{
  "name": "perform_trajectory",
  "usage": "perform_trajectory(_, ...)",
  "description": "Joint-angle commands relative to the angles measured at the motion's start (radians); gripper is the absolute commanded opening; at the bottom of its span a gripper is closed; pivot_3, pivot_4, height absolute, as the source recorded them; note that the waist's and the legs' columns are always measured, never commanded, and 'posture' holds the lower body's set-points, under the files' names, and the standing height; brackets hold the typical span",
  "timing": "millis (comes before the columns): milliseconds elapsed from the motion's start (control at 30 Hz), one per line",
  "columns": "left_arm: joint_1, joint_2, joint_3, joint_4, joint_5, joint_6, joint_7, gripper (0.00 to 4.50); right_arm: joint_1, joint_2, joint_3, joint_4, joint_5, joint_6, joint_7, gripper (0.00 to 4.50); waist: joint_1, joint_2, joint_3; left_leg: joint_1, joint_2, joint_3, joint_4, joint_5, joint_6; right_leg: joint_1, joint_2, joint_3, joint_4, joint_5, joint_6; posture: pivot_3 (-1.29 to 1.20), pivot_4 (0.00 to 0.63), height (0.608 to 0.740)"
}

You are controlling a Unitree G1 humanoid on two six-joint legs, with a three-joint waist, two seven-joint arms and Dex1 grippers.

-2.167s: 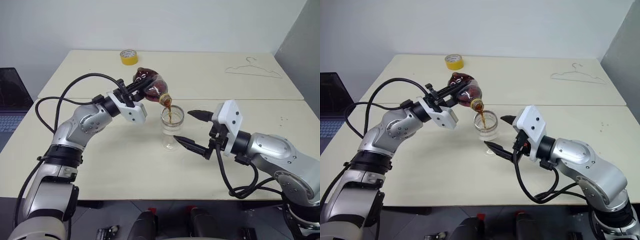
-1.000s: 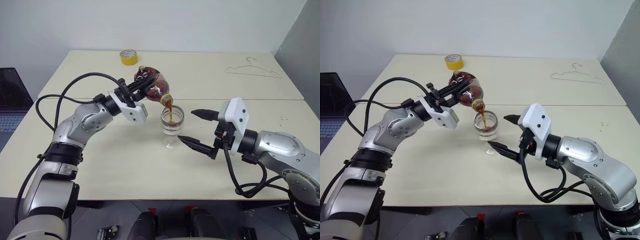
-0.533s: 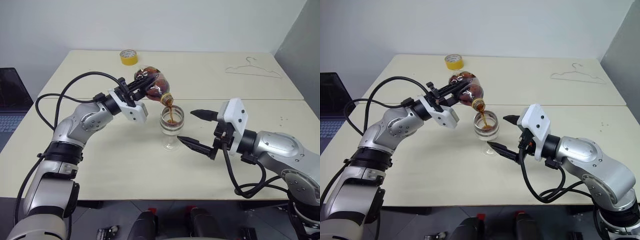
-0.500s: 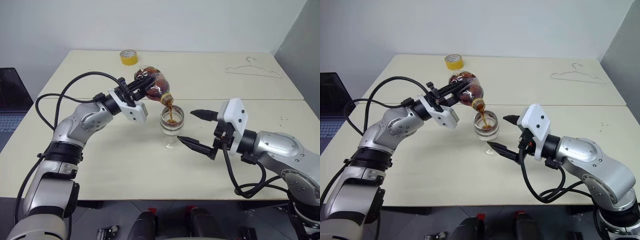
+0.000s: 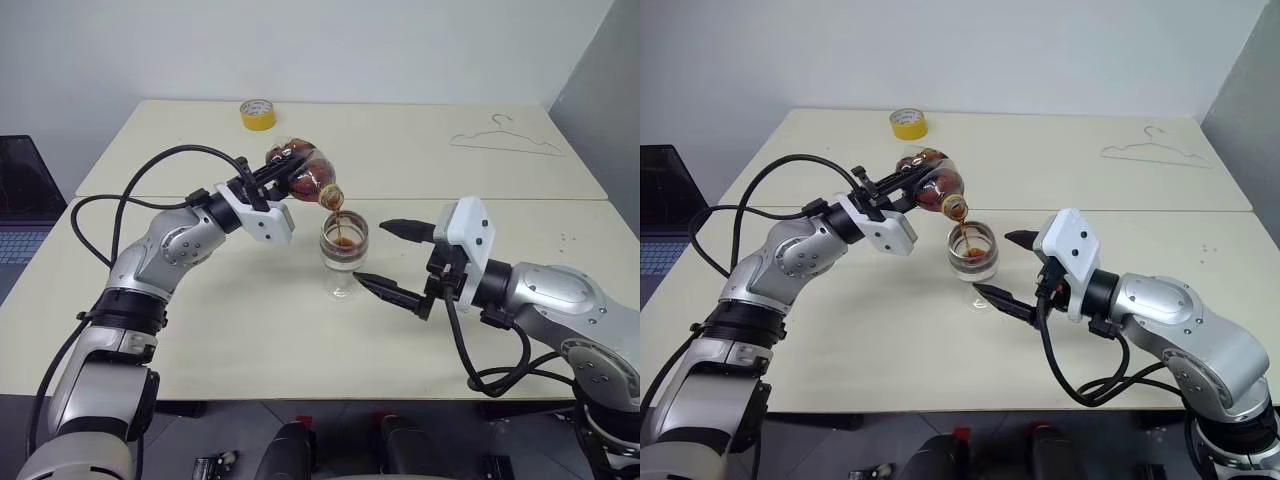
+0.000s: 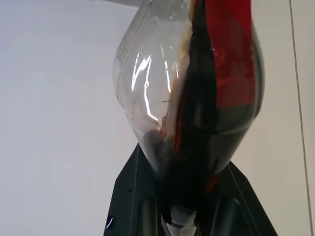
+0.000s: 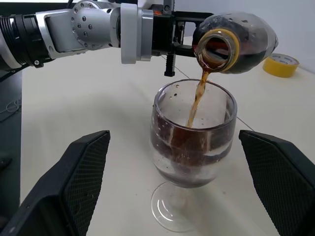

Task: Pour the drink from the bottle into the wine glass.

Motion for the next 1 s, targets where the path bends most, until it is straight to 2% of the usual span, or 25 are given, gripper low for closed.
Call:
perform_trajectory(33, 0.011, -0.011, 0.03, -0.077, -0.07, 0.036, -0.013, 0.51, -0.015, 0.005, -0.004, -0.021, -0.007, -0.021, -0.003, 4.5, 0.0, 0.0, 0.0, 0.0, 0.0, 0.0, 0.0, 0.0, 0.0, 0.0, 0.0, 0.0, 0.0, 0.0, 0.0, 0.0, 0.15, 0.74)
perform_trajectory(333, 0.071, -0.029, 0.042, -0.161, -0.129, 0.111, -0.043, 0.51, -0.008, 0.014, 0.013, -0.013, -0.042, -0.058, 0.007, 4.5, 0.0, 0.0, 0.0, 0.0, 0.0, 0.0, 0.0, 0.0, 0.0, 0.0, 0.0, 0.0, 0.0, 0.0, 0.0, 0.0, 0.15, 0.74)
perform_trajectory(500, 0.111, -0.055, 0.075, -0.217, -0.205, 0.223, -0.057, 0.51, -0.008, 0.018, 0.022, -0.01, -0.083, -0.121, 0.031, 4.5, 0.0, 0.0, 0.0, 0.0, 0.0, 0.0, 0.0, 0.0, 0.0, 0.0, 0.0, 0.0, 0.0, 0.0, 0.0, 0.0, 0.15, 0.74)
perform_trajectory(800, 0.279, -0.211, 0.193, -0.418, -0.42, 0.666, -0.053, 0.51, -0.028, 0.014, 0.017, -0.009, -0.059, -0.129, 0.087, 4.5, -0.001, 0.0, 0.0, 0.0, 0.0, 0.0, 0.001, 0.0, 0.0, 0.0, 0.0, 0.0, 0.0, 0.0, 0.0, 0.0, 0.15, 0.74)
perform_trajectory(1000, 0.373, -0.272, 0.267, -0.476, -0.523, 0.827, -0.047, 0.51, -0.064, 0.0, 0.013, 0.006, -0.042, -0.126, 0.135, 4.5, 0.0, 0.0, 0.0, 0.001, 0.001, -0.001, 0.001, 0.0, 0.0, 0.0, 0.0, 0.0, 0.001, 0.0, 0.0, 0.0, 0.15, 0.74)
